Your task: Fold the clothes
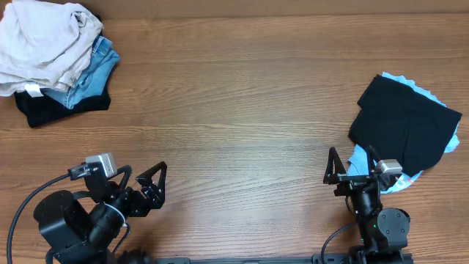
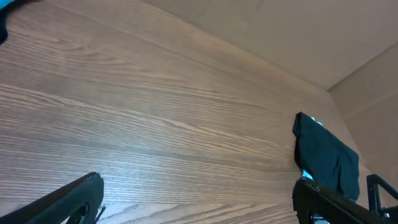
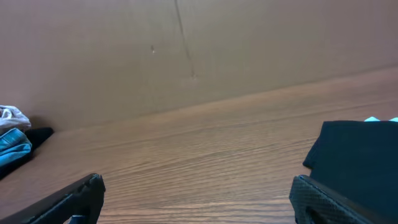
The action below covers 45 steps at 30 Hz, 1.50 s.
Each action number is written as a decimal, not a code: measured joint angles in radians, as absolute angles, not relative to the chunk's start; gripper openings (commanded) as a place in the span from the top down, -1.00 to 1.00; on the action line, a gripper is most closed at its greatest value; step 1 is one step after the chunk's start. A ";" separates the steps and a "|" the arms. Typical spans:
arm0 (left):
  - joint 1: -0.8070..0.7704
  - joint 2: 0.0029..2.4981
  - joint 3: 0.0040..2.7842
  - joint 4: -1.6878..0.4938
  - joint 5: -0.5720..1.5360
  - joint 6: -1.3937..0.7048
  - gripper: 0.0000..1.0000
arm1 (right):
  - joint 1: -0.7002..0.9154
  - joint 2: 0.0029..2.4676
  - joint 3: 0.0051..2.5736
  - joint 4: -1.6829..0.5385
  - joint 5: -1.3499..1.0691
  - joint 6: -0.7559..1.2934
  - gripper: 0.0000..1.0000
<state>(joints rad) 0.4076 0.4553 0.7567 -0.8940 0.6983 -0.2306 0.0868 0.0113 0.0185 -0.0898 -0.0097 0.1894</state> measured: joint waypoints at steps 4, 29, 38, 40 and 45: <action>0.408 0.455 0.757 -0.894 0.698 -0.231 -1.00 | 0.087 0.011 0.019 -0.089 -0.010 0.189 -1.00; 0.151 0.253 0.691 -0.687 0.585 0.033 -1.00 | 0.087 0.011 0.019 -0.089 -0.009 0.186 -1.00; 0.078 0.025 0.254 -0.241 0.593 0.034 -1.00 | 0.086 0.011 0.019 -0.090 -0.009 0.186 -1.00; 0.072 0.017 0.192 -0.165 0.593 0.034 -1.00 | 0.086 0.011 0.019 -0.090 -0.010 0.186 -1.00; 0.072 0.015 0.049 -0.018 0.454 -0.116 -1.00 | 0.086 0.011 0.019 -0.090 -0.009 0.186 -1.00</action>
<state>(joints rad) 0.0715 0.0154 0.0490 -0.0181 0.4538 -0.1162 0.0864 0.0109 0.0185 -0.0898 -0.0093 0.1856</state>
